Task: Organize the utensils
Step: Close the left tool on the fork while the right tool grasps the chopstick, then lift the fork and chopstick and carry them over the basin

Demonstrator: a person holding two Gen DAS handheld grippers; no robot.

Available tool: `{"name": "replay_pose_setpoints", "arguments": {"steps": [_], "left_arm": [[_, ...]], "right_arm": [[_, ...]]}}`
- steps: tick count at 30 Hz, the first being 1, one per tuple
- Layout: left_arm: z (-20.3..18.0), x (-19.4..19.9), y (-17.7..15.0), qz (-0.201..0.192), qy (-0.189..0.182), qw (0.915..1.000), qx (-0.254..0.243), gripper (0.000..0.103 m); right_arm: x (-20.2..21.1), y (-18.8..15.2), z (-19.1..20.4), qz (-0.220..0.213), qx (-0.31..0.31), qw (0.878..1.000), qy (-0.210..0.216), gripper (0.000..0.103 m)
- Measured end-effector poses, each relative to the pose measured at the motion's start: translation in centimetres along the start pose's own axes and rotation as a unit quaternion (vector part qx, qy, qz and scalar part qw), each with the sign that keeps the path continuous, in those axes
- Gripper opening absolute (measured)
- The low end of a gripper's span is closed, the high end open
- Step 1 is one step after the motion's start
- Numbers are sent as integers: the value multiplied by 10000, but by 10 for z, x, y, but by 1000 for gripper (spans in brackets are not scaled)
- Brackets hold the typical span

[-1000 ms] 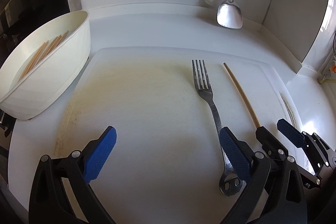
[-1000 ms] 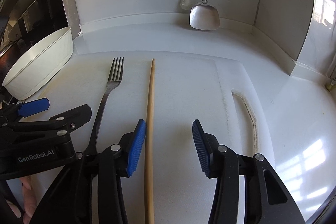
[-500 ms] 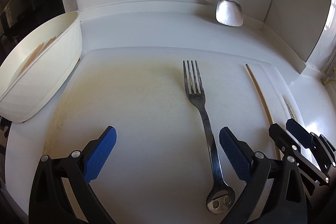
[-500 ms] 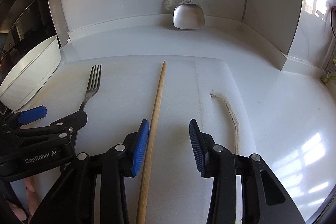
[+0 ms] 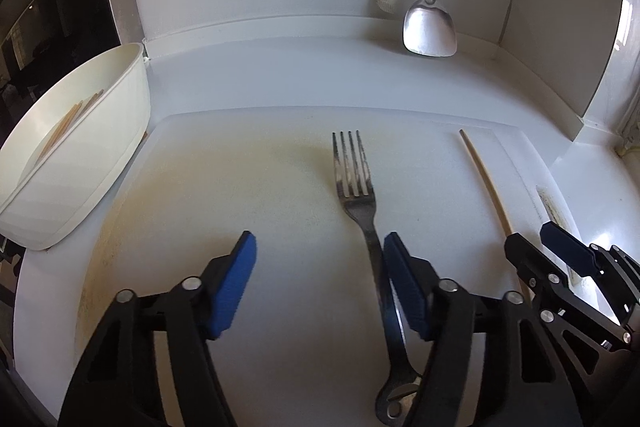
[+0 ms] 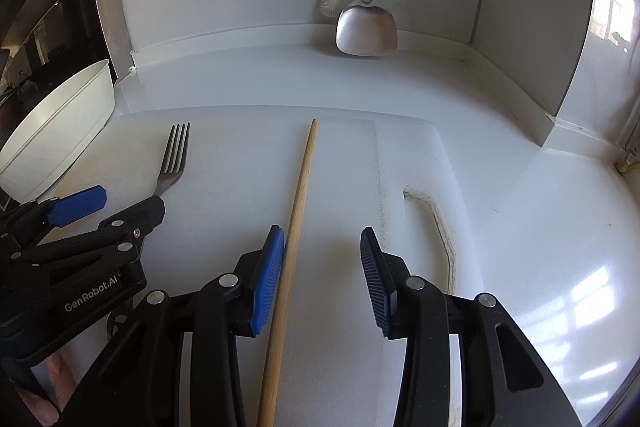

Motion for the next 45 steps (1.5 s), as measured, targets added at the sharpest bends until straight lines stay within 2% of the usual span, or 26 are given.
{"name": "replay_pose_setpoints", "arguments": {"steps": [1, 3, 4, 5, 6, 9, 13, 24, 35, 40, 45], "left_arm": [[-4, 1, 0, -15, -53, 10000, -61, 49], [-12, 4, -2, -39, -134, 9998, -162, 28], [-15, 4, -2, -43, -172, 9997, -190, 23], [-17, 5, -3, -38, -226, 9995, -194, 14], [-18, 6, -3, -31, -257, 9995, -177, 11], [-16, 6, -3, -23, -384, 9992, -62, 10], [-10, 8, -5, 58, -667, 9976, 168, 7], [8, 28, -3, -18, -874, 9953, 410, 7], [36, 70, 15, -292, -878, 9939, 602, 7], [52, 102, 32, -427, -782, 9936, 693, 7], [88, 132, 51, -531, -510, 9939, 824, 7]], "right_arm": [[0, 0, 1, -10, 3, 10000, 7, 37], [0, 0, 4, -29, 57, 10000, 45, 29], [0, 0, 7, -34, 102, 9999, 62, 26], [0, 0, 9, -43, 145, 9999, 72, 22], [0, 0, 11, -56, 179, 9998, 86, 17], [1, 0, 15, -81, 206, 9997, 138, 7], [2, 0, 13, -134, 9, 9996, 250, 6], [18, 1, 22, -371, -257, 9979, 454, 6], [53, 27, 46, -753, -138, 9950, 647, 6], [77, 53, 64, -918, 26, 9921, 851, 6], [102, 87, 89, -1046, 133, 9886, 1071, 6]]}}
Point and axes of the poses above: each gripper's, at about its wrist camera, not at the fingertips, and x roughly against the way its jaws point, z to its left, y to its top, the point moved 8 cm from there along -x, roughly the way its jaws point, and after that the axes turned 5 degrees about x, right-handed, at the moved point
